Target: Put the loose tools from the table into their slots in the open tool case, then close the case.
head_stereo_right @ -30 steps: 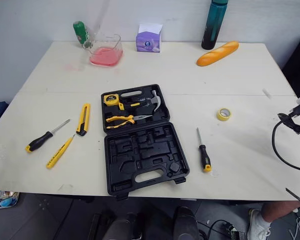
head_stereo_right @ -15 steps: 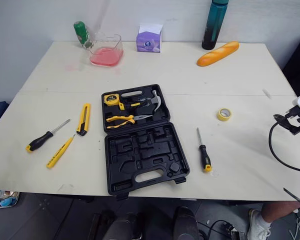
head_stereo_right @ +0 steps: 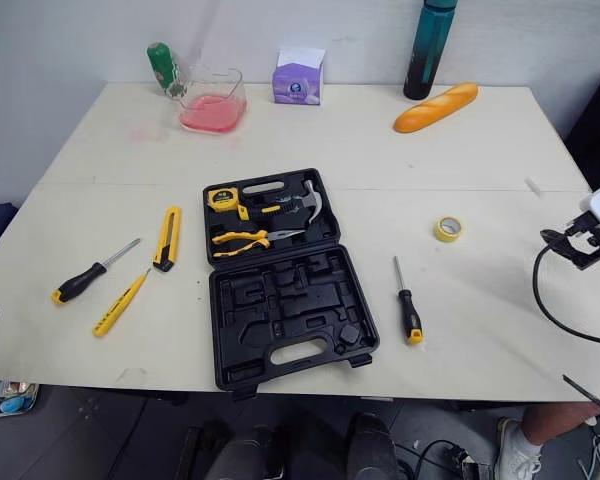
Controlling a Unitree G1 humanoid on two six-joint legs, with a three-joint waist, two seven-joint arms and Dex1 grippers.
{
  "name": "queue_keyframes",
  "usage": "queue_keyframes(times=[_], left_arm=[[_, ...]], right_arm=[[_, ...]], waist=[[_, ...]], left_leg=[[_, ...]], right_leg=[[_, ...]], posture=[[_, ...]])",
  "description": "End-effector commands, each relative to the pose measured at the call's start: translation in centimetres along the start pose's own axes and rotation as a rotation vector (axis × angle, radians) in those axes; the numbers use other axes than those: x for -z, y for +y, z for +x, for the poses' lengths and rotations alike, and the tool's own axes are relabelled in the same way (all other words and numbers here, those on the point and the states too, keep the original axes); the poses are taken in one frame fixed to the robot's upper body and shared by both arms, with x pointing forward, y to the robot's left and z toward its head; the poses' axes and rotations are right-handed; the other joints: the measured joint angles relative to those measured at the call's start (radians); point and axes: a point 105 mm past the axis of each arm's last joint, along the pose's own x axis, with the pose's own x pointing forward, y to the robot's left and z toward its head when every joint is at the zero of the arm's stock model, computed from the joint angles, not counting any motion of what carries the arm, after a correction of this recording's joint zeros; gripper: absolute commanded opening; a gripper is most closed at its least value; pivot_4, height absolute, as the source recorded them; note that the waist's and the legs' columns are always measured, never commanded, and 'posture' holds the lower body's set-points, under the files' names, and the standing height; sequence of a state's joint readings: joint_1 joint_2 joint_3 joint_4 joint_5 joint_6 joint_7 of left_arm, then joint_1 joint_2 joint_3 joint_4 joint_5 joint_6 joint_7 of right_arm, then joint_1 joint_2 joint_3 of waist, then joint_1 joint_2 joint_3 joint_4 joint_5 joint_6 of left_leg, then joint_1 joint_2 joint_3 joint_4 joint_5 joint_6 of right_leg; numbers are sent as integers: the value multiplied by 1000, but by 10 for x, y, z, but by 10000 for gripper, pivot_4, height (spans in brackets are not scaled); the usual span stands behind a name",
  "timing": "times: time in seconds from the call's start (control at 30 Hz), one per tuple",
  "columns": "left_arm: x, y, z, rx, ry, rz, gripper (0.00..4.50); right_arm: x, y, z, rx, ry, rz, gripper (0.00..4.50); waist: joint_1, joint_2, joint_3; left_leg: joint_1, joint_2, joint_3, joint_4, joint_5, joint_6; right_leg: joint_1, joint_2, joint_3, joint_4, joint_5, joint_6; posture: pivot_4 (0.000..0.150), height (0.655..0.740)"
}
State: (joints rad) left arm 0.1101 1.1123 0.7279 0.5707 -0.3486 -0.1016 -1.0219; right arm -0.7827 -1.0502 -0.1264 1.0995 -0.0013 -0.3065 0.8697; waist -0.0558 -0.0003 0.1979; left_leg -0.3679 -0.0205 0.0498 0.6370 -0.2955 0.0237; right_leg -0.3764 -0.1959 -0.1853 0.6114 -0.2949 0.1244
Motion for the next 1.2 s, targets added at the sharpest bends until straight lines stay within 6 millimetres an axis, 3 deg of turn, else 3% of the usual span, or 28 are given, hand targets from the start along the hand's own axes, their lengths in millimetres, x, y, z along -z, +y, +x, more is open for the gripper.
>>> queue_keyframes(times=[0.03,0.17,0.43,0.7,0.83,0.87,0.97,1.2], left_arm=[[-17,-3,1,13,-51,33,44679],[-28,-12,8,49,-74,52,44679],[-54,-42,24,156,-128,93,44679],[-71,-79,43,266,-166,87,44679],[-78,-108,54,350,-180,84,44679],[-81,-118,58,369,-184,90,42213],[-87,-135,70,380,-177,71,32426],[-86,-156,103,366,-137,-3,891]], right_arm=[[-29,-12,0,25,-112,31,45000],[-44,-6,6,-32,-144,16,45000],[-79,25,23,-200,-243,-21,45000],[-108,79,36,-433,-345,-39,45000],[-114,103,41,-518,-370,-31,45000],[-115,113,42,-555,-376,-34,45000],[-116,131,48,-603,-376,-39,36497],[-120,161,66,-631,-359,-70,1439]], waist=[[1,0,0],[2,0,0],[4,0,0],[6,0,0],[17,0,0],[21,0,0],[28,0,0],[30,0,0]], left_leg=[[0,0,0,0,0,0],[0,0,0,0,0,0],[-1,0,-1,2,0,0],[-1,1,-1,4,0,0],[-3,2,-1,10,-4,0],[-3,2,-1,10,-4,0],[-3,2,0,12,-6,1],[-3,3,-1,13,-6,0]], right_leg=[[0,0,0,0,0,0],[0,0,0,0,0,0],[0,0,0,1,0,0],[0,1,0,1,0,0],[0,2,1,2,0,0],[0,2,1,2,0,0],[1,3,2,2,0,0],[1,4,2,3,0,0]], posture=[[1500,7400],[1500,7400],[1500,7400],[1500,7400],[1500,7400],[1500,7400],[1500,7400],[1500,7400]])
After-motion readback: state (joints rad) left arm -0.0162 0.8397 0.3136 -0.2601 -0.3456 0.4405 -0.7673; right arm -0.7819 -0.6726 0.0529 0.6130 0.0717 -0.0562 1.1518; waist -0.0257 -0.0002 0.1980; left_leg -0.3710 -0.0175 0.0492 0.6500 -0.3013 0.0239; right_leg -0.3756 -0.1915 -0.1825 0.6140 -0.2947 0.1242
